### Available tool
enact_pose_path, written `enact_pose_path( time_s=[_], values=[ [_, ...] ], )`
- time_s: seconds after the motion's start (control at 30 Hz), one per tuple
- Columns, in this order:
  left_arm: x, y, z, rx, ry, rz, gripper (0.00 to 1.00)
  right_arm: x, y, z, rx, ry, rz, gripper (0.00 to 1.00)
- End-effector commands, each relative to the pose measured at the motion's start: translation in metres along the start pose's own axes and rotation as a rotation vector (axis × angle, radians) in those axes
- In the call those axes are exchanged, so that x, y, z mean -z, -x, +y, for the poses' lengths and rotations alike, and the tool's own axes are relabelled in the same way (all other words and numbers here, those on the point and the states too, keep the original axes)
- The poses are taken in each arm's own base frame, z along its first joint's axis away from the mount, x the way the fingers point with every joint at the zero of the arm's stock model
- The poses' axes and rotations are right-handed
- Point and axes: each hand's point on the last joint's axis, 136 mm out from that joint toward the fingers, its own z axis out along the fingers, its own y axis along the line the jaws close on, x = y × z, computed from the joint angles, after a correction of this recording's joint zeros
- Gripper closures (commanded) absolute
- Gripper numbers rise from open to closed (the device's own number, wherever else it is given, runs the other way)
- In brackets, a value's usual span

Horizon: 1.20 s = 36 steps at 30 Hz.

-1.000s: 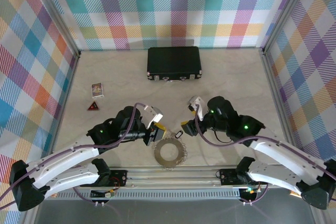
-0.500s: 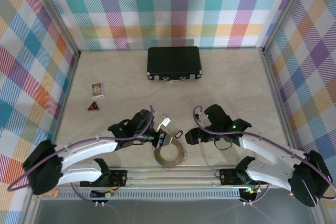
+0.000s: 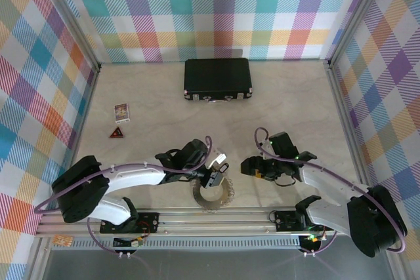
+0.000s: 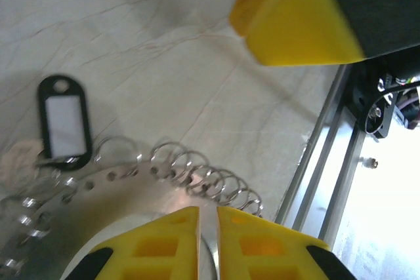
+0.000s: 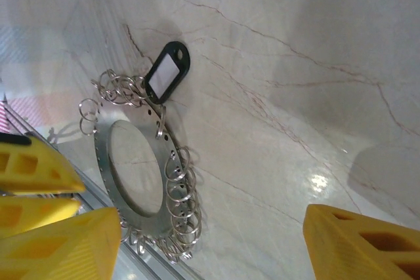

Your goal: Put the keys on the keyring

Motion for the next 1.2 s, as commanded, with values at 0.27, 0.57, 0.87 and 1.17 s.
enact_pose_path(
  time_s=[0.27, 0.57, 0.87, 1.17],
  values=[
    [-0.023, -0.002, 0.006, -0.153, 0.174, 0.172, 0.85, 0.017, 0.006, -0.017, -0.063, -0.028, -0.096, 0.26],
    [-0.031, -0.016, 0.01, -0.174, 0.33, 0.378, 0.9, 0.051, 0.013, -0.036, -0.133, -0.057, -0.265, 0.21],
    [-0.036, -0.016, 0.006, -0.208, 0.411, 0.469, 0.85, 0.065, 0.022, -0.041, -0.145, -0.055, -0.35, 0.2],
    [-0.052, -0.013, 0.003, -0.248, 0.444, 0.502, 0.8, 0.077, 0.028, -0.041, -0.135, -0.066, -0.425, 0.18]
  ],
)
